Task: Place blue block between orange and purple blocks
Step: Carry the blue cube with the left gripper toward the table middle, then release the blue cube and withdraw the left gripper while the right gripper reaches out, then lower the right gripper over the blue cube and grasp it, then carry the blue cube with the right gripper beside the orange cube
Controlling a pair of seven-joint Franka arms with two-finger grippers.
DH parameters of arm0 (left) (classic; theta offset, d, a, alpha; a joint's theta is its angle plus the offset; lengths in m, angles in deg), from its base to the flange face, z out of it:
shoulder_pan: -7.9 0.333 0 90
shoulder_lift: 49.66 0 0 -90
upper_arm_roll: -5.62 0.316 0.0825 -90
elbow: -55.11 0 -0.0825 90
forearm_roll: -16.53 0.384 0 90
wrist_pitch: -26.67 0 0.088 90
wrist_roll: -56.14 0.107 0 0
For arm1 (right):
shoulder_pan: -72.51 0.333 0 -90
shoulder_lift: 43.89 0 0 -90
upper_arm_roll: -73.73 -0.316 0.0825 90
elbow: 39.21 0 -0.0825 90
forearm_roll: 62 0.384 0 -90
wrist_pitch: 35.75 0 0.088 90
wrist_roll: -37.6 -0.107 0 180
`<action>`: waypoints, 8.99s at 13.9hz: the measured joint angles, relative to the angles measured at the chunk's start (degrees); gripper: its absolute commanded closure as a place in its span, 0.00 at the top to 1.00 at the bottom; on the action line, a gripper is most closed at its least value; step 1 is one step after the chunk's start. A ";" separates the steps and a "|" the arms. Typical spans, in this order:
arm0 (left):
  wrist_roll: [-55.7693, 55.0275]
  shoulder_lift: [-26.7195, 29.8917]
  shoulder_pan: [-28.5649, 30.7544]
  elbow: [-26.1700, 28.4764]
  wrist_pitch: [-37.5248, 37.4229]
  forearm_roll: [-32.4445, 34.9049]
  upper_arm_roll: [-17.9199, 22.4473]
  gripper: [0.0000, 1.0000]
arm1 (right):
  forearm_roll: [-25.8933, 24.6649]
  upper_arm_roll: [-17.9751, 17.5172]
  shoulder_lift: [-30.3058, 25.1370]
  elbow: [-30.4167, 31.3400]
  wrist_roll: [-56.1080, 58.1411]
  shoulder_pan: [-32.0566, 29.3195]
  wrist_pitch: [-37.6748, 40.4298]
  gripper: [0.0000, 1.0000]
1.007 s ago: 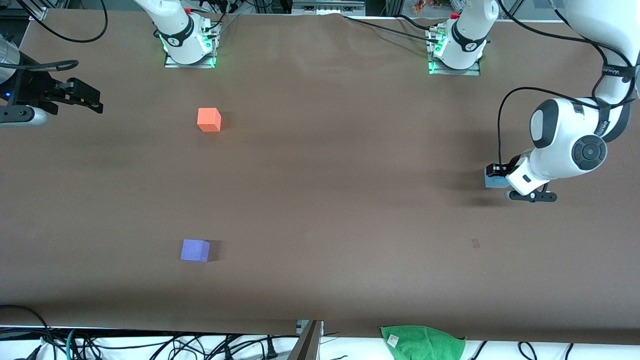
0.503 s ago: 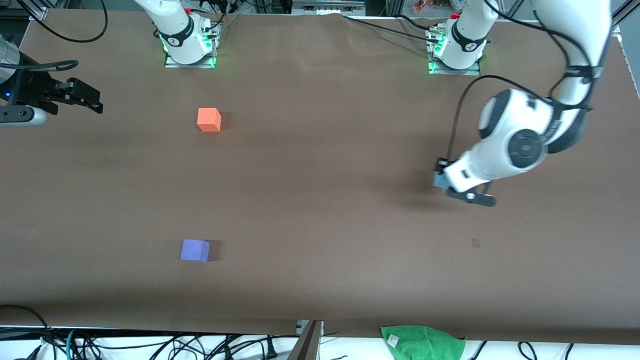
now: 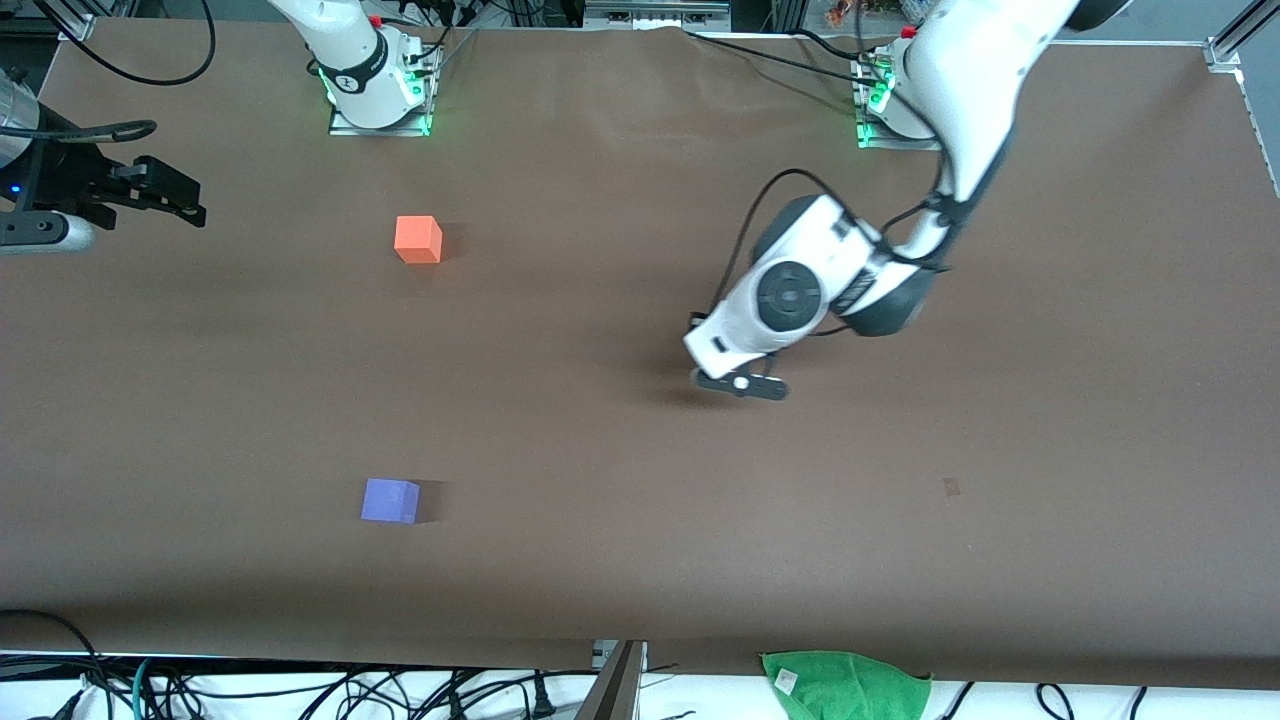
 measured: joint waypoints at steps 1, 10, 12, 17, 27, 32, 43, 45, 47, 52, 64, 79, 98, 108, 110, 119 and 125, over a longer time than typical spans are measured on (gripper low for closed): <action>-1.96 -1.66 -1.58 -0.47 2.57 0.40 0.19 0.17 | 0.00 0.00 0.00 0.00 0.00 0.00 -0.01 1.00; -11.11 -6.48 -5.33 -1.67 6.96 3.96 1.45 1.00 | 0.00 0.02 0.09 0.00 0.00 -0.01 -0.01 1.00; -11.59 -6.39 -5.23 -2.52 6.92 3.98 1.51 1.00 | 0.00 0.02 0.10 0.00 0.00 -0.01 -0.02 1.00; -11.59 0.01 -3.41 -5.12 -2.90 4.00 1.44 1.00 | 0.00 0.02 0.18 0.00 0.00 -0.01 -0.03 1.00; 1.38 22.84 15.21 -5.36 -22.81 4.31 1.94 1.00 | 0.33 -0.30 5.10 -0.46 -0.04 0.05 -1.51 1.00; 11.44 27.38 24.06 -5.51 -26.70 4.15 1.94 1.00 | 0.34 -0.64 7.37 -0.53 -0.02 0.95 -1.80 1.00; 29.11 32.23 19.10 -2.30 -27.14 -1.29 19.27 1.00 | 0.57 -1.28 15.56 -0.65 -28.40 21.51 -15.78 1.00; 29.11 36.06 18.50 3.07 -22.85 -1.32 20.20 1.00 | 0.57 -1.31 17.49 -0.66 -35.26 25.00 -19.65 1.00; 29.11 40.23 18.42 8.64 -20.47 -1.34 20.37 1.00 | 0.57 -1.32 19.82 -0.67 -41.69 28.42 -24.50 1.00; 29.10 42.98 18.18 11.33 -23.08 -1.34 20.37 1.00 | 0.50 -1.26 25.66 -0.75 -52.59 34.32 -35.43 1.00; 29.16 42.79 17.91 11.33 -23.11 -1.34 19.87 1.00 | -4.24 -0.88 37.34 -0.90 -60.99 42.92 -53.64 1.00; 29.29 41.34 17.56 11.32 -21.18 -1.34 19.71 1.00 | -11.08 4.70 47.00 -8.25 -64.87 51.51 -55.84 1.00; 29.29 40.47 16.77 11.31 -19.78 -1.34 19.67 1.00 | -12.79 4.74 49.00 -8.34 -64.88 51.81 -57.41 0.57; 29.29 40.47 16.77 11.31 -19.78 -1.34 19.67 1.00 | -12.31 5.65 42.42 -10.76 -60.83 48.07 -46.61 0.57; 29.29 40.47 16.77 11.31 -19.78 -1.34 19.67 1.00 | -10.12 5.70 38.79 -10.77 -56.29 46.14 -39.24 0.57; 29.29 40.47 16.80 11.31 -19.78 -1.34 19.81 1.00 | -4.20 6.28 25.21 0.36 -38.69 33.02 -27.88 0.57; 29.26 40.47 16.84 11.31 -19.79 -1.34 19.83 1.00 | -2.98 6.83 17.33 15.33 -28.36 23.63 -32.88 0.57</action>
